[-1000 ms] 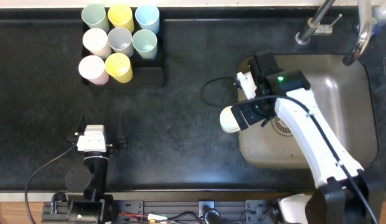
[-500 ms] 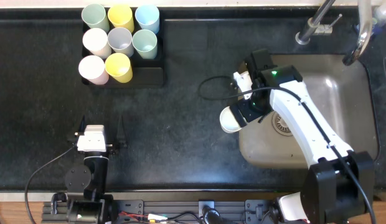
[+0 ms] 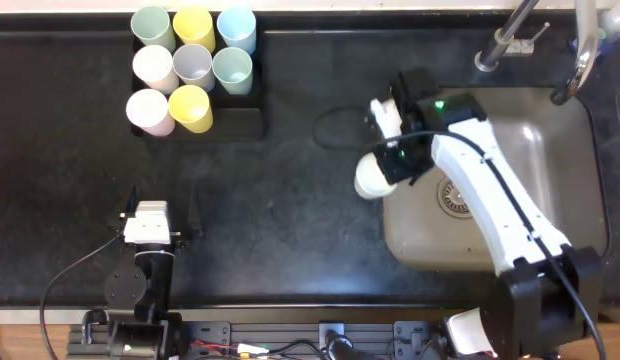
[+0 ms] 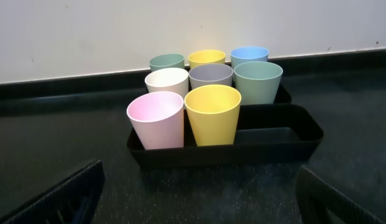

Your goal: Store Cups

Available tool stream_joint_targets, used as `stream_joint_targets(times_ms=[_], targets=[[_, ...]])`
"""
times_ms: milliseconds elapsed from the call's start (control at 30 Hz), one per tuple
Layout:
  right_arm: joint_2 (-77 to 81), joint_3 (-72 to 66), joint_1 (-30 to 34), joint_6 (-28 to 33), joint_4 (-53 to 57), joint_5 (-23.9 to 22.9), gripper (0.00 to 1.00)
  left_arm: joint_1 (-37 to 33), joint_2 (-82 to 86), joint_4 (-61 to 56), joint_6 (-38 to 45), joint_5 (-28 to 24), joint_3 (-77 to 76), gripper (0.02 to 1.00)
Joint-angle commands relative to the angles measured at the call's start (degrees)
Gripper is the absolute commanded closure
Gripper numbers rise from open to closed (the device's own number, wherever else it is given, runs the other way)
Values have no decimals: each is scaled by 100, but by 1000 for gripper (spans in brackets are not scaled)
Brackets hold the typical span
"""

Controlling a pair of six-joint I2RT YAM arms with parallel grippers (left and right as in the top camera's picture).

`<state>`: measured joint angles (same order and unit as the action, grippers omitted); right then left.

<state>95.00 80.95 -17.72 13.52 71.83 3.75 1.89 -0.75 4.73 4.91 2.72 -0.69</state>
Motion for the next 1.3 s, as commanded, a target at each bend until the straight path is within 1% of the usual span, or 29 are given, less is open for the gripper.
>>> stream_joint_targets(times_ms=[33, 167, 233, 400, 467, 733, 1300], targets=[[-114, 1843, -498, -544, 151, -76, 956, 42, 59, -4, 107, -55, 24, 20], [94, 3458, -1198, -916, 35, -59, 958, 42, 59, -4, 107, -55, 24, 20], [426, 4113, -1508, -935, 48, -59, 958, 42, 59, -4, 107, -55, 24, 20], [1676, 5410, -1897, -1102, 20, -63, 958, 42, 59, -4, 107, -55, 24, 20], [2133, 5753, -2004, -1058, 39, -85, 958, 42, 59, -4, 107, -55, 24, 20], [3115, 5877, -2186, -964, 136, -79, 956, 42, 59, -4, 107, -55, 24, 20], [3908, 5873, -2203, -769, 144, -103, 958, 42, 59, -4, 107, -55, 24, 20]])
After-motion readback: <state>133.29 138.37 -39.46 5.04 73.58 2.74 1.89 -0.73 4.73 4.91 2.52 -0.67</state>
